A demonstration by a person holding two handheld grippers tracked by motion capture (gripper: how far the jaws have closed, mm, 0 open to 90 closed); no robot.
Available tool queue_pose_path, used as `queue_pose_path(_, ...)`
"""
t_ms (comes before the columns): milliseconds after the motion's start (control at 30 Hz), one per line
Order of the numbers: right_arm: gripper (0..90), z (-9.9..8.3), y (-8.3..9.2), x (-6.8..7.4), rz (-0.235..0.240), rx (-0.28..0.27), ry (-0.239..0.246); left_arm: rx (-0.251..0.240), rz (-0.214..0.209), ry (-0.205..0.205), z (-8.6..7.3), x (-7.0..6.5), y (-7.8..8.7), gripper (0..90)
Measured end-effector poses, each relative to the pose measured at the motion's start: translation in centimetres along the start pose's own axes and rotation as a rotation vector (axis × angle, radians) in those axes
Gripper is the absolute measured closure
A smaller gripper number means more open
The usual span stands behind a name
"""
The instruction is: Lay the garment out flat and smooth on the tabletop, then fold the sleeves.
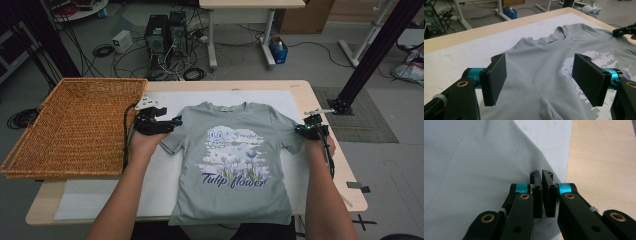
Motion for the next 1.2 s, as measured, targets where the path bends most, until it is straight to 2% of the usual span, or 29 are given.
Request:
queue_pose_path(67,77.4,0.2,0.2,0.4,0.009,0.001,0.021,-0.006,0.0,0.005,0.1,0.1,0.0,27.9)
queue_pose_path(100,67.9,0.4,0.4,0.5,0.014,-0.017,0.021,-0.01,0.003,0.005,0.2,0.2,0.0,27.6)
queue_pose_path(200,51.8,1.1,1.8,0.6,0.026,-0.084,0.018,-0.021,0.007,0.007,0.3,0.4,0.1,26.0)
queue_pose_path(233,45.7,1.3,2.6,0.5,0.029,-0.104,0.008,-0.026,0.007,0.007,0.4,0.4,0.2,24.8)
queue_pose_path(300,37.8,1.5,3.8,0.7,0.076,-0.155,-0.037,-0.031,0.007,0.008,0.5,0.4,0.5,22.7)
queue_pose_path(367,31.0,1.7,5.1,1.1,0.084,-0.188,-0.039,-0.04,0.0,-0.004,0.8,0.5,0.7,22.1)
queue_pose_path(433,27.9,1.9,6.2,1.9,0.129,-0.227,-0.03,-0.054,-0.002,-0.004,1.2,0.7,1.1,21.7)
queue_pose_path(533,22.5,2.2,7.5,3.3,0.151,-0.26,0.001,-0.078,0.0,-0.007,1.9,0.9,1.7,21.1)
queue_pose_path(633,20.5,2.9,8.8,5.2,0.173,-0.296,0.077,-0.095,0.003,-0.01,2.5,0.9,2.3,18.7)
queue_pose_path(733,18.8,3.5,9.6,6.0,0.18,-0.314,0.116,-0.111,-0.002,-0.009,2.8,1.0,2.7,16.6)
queue_pose_path(867,14.3,4.1,10.2,6.3,0.183,-0.346,0.137,-0.123,-0.022,-0.017,2.8,0.9,2.8,15.7)
queue_pose_path(1067,13.4,3.8,9.3,5.8,0.174,-0.324,0.131,-0.112,-0.032,-0.05,2.7,0.2,2.2,15.5)
queue_pose_path(1133,13.3,3.8,9.2,5.8,0.179,-0.334,0.13,-0.1,-0.041,-0.061,2.8,-0.1,1.9,15.5)
queue_pose_path(1200,13.4,3.7,9.2,5.6,0.18,-0.33,0.126,-0.093,-0.048,-0.055,2.9,-0.3,1.6,15.5)
Point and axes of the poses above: each handheld gripper's, and its own axes: y roughly backward along the jaws, z roughly out of its top, x roughly to its left, the point moved 8 cm from there along -y, roughly forward along the jaws, and after that the axes turned 11 degrees about z, right-handed, at the moved point
